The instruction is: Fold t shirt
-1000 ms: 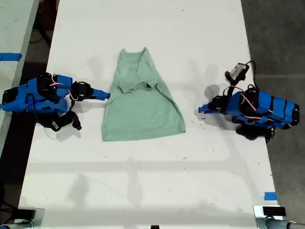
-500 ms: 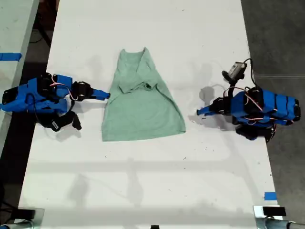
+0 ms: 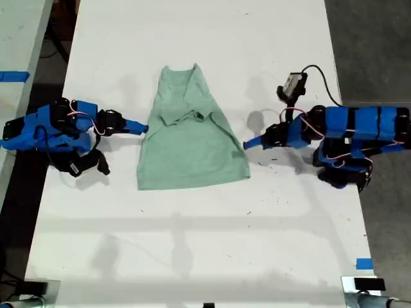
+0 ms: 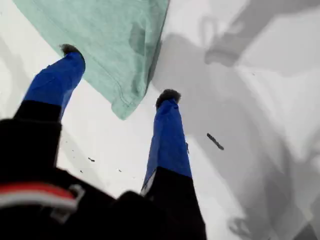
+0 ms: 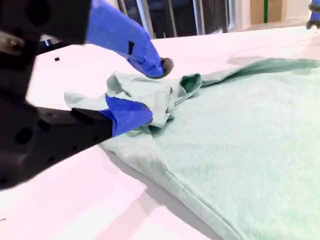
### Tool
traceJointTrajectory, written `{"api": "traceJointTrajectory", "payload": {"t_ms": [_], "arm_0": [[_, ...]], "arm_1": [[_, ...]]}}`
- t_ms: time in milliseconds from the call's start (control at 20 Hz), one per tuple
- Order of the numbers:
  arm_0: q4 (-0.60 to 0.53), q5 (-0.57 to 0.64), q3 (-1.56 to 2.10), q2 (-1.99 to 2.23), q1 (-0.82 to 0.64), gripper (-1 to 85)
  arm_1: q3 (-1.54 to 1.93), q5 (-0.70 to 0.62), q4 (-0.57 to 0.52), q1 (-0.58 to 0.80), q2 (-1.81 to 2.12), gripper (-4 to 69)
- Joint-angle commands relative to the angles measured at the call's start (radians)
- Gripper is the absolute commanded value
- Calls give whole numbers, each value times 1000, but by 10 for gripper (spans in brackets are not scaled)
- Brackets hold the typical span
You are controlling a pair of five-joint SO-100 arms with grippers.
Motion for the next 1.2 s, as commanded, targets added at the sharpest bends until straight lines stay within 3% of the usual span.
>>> {"api": "traceJointTrajectory", "payload": {"t_ms": [0,150,250,300,700,900,1150], "arm_0": [[2,8,38,2,5,112],[2,8,38,2,5,112],[2,8,38,2,5,112],[2,8,38,2,5,112],[2,9,38,2,5,112],[2,9,38,2,5,112],[2,9,38,2,5,112]], "arm_1": [[-48,12,-193,-11,-179,292],[-114,40,-334,-69,-428,254],[-218,49,-331,-92,-577,36],[-267,43,-308,-95,-624,14],[-604,-46,-3,-104,-555,13],[-854,-138,-17,-173,-609,13],[-1233,-195,-46,-233,-977,13]]}}
